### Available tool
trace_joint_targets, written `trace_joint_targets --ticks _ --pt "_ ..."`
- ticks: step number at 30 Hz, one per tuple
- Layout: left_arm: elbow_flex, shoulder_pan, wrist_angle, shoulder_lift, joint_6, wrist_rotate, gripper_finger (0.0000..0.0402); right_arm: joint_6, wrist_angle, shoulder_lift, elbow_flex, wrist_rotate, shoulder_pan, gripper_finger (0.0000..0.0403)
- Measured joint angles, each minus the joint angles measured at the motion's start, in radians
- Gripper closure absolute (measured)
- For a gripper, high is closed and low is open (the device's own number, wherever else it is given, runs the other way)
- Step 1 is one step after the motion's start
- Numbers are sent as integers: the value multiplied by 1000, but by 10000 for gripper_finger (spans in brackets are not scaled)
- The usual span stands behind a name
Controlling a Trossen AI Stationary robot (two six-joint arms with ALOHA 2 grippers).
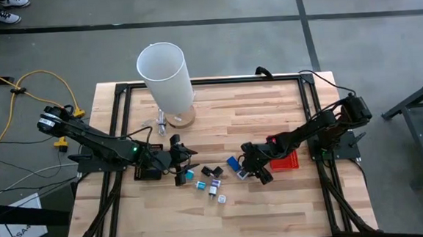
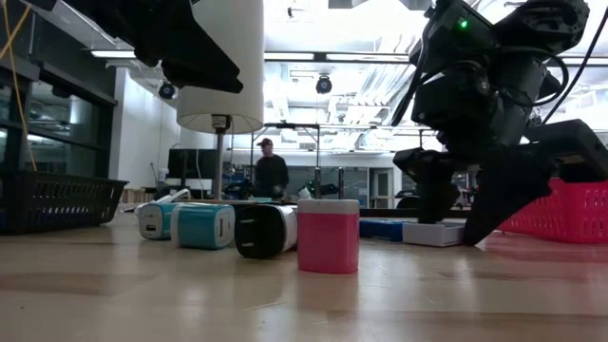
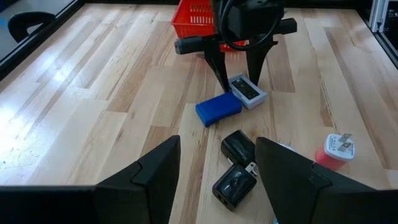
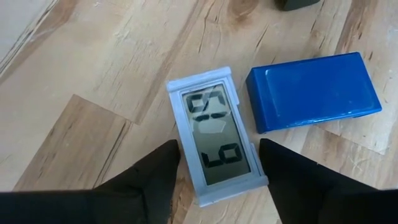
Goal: Pick & Place Office items
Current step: Put the white digital timer into the black bin
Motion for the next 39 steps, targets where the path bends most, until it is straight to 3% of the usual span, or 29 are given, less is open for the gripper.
trace_joint_targets --ticks 9,22,32,39 --pt "0 0 0 0 0 0 199 0 0 0 0 -6 0 241" --pt "0 0 0 0 0 0 199 6 -6 -19 -2 -18 0 247" --pt "0 0 1 0 0 0 199 95 -8 -135 -3 -55 41 250" --pt "0 0 5 0 0 0 199 163 8 -190 15 -15 82 248"
